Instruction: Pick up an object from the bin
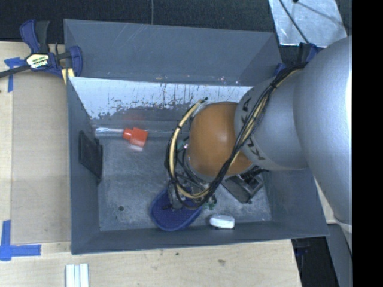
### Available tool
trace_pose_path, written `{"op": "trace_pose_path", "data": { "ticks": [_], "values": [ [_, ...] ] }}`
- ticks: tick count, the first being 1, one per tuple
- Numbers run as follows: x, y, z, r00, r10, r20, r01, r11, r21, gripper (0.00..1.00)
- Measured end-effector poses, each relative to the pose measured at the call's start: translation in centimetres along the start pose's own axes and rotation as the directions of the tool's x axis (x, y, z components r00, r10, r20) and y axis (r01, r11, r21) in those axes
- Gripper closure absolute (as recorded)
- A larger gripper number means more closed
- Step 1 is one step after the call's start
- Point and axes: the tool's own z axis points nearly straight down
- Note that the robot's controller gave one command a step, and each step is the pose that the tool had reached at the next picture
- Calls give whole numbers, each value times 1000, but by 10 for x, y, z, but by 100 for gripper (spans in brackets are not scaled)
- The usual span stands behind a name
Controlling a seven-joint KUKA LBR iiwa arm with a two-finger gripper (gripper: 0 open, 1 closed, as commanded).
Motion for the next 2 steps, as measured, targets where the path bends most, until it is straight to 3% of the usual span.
{"op": "trace_pose_path", "data": {
  "ticks": [1,2],
  "values": [
    [-41,30,-228,1000,0,-9,0,1000,1,100],
    [-35,42,-140,953,302,-22,-302,953,12,100]
  ]
}}
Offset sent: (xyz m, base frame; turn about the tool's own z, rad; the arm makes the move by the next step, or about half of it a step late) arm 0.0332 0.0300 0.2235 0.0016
